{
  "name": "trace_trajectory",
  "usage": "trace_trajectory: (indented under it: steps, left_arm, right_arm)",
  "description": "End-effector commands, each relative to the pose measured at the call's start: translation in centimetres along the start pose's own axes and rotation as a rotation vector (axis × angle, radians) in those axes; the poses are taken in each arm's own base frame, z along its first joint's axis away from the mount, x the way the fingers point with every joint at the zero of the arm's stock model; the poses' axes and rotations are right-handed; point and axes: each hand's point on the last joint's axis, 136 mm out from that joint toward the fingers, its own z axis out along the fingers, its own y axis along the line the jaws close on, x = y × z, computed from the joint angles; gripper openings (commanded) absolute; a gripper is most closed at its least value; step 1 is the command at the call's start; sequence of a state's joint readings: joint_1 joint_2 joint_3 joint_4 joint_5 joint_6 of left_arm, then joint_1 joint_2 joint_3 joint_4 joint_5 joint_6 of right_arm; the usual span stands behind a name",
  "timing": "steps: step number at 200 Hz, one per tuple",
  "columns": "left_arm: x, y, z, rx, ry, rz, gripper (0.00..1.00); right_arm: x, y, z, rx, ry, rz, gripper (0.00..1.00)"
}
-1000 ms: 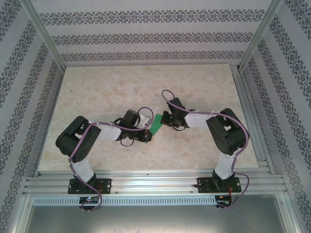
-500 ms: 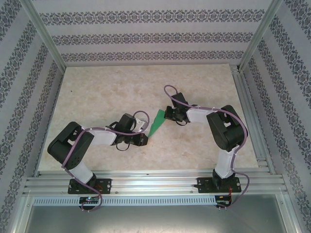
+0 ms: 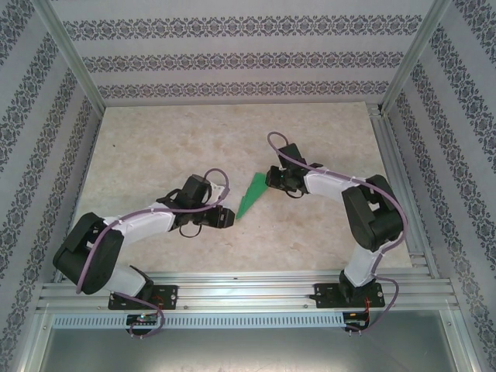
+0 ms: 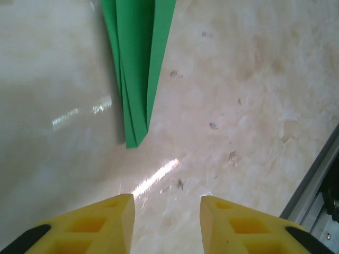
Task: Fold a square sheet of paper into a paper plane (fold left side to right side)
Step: Fold the wing for the fifth time at the center of the table.
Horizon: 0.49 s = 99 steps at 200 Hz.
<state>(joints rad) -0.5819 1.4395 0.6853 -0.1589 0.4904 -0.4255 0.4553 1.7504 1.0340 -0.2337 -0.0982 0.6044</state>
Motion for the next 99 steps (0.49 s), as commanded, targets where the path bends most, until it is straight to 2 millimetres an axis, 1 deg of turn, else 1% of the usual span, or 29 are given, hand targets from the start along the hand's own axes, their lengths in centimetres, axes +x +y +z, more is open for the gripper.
trace_trajectory:
  steps: [1,15,32,50,81,99]
  left_arm:
    - [-1.6,-0.2,-0.8,-0.03,-0.006,-0.031,0.43]
    - [-1.9,-0.2,-0.4,-0.033,0.009,-0.029,0.46]
    - [-2.4,0.0,0.4,-0.039,0.024,-0.004,0.48]
    - [-2.9,0.0,1.3,-0.043,0.039,0.021,0.5]
    - [-3.8,1.0,3.3,-0.066,0.066,0.022,0.53]
    - [-4.8,1.7,3.9,-0.1,0.052,0.022,0.52]
  right_arm:
    - [-3.2,0.1,-5.1,0.042,-0.113,-0.055,0.32]
    - [-3.0,-0.2,-6.7,0.044,-0.12,-0.07,0.38]
    - [-1.9,-0.6,-7.8,0.025,-0.105,-0.06,0.42]
    - [-0.6,-1.0,-8.5,-0.016,-0.088,-0.023,0.44]
    - [1.2,-1.1,-9.0,-0.075,-0.062,0.018,0.45]
    - [2.0,-1.6,-9.1,-0.072,-0.052,0.022,0.45]
